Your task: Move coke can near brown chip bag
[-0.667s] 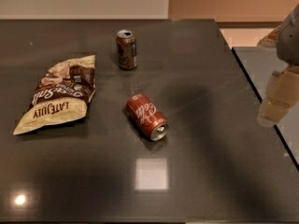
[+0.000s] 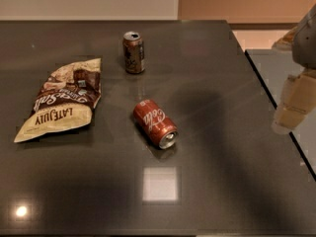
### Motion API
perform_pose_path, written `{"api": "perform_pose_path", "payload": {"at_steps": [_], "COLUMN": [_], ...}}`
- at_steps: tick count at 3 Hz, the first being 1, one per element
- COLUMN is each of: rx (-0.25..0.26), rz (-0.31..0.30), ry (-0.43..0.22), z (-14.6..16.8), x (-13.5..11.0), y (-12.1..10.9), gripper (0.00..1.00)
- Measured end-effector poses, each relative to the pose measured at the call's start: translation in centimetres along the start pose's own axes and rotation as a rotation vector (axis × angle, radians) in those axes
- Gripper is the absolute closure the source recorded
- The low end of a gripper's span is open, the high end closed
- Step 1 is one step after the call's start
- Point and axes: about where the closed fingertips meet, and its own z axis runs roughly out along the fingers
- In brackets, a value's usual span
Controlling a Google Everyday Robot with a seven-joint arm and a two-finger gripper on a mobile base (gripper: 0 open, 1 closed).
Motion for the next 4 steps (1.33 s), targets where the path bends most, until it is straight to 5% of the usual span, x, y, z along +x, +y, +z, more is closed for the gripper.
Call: {"api": "perform_pose_path", "payload": {"at_steps": [1,3,4], "rx": [0.006,0.001,-0.048], "rz": [0.036,0.216,0.295], "ry": [-0.004,-0.017,-0.037], "z": [0.2,1.9,3.0], "x": [-1.2,-9.5,-13.5], "y": [-0.5,-3.2,-3.6], "gripper": [0.0,0.0,0.0]}}
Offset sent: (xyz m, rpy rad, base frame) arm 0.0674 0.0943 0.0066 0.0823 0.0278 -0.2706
